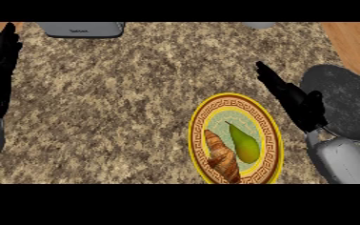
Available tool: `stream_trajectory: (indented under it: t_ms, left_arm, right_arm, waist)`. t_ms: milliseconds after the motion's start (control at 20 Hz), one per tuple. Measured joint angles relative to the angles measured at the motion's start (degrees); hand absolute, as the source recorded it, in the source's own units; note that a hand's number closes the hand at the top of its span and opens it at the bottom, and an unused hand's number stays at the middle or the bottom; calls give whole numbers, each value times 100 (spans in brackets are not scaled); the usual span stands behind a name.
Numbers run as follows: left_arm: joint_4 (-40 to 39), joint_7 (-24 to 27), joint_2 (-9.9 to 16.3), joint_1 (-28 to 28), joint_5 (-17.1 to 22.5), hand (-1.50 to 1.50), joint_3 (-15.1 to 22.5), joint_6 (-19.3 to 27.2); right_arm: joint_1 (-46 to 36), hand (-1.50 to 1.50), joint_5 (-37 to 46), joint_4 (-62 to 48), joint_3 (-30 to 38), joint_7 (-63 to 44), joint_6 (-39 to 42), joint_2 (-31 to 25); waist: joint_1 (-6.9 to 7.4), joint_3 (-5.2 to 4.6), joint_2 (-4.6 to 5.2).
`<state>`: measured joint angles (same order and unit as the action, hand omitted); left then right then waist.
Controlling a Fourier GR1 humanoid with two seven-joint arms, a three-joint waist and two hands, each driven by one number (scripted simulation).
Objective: Pick the pear from the plate and place it in the pan
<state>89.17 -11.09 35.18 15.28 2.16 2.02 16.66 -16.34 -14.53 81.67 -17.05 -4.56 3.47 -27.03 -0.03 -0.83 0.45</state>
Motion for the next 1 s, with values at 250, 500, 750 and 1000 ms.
stream_trajectory:
  t_ms: [250,500,750,1000]
  left_arm:
    - [245,388,-784,-173,304,0,435,-106]
    - [288,946,-1710,-527,696,0,1024,-324]
    - [263,1423,-2100,-914,793,0,1319,-507]
    - [245,1665,-2243,-1150,757,0,1425,-601]
  right_arm:
    - [-304,150,-982,-193,114,353,1105,368]
    - [-491,-150,-1350,-817,473,697,2049,-30]
    - [-577,-150,-1247,-1788,780,1657,3531,-616]
    - [-1056,-150,-251,-2479,760,2468,3934,-890]
  waist:
    - [117,64,24]
    - [107,76,39]
    - [122,90,18]
    - [142,92,3]
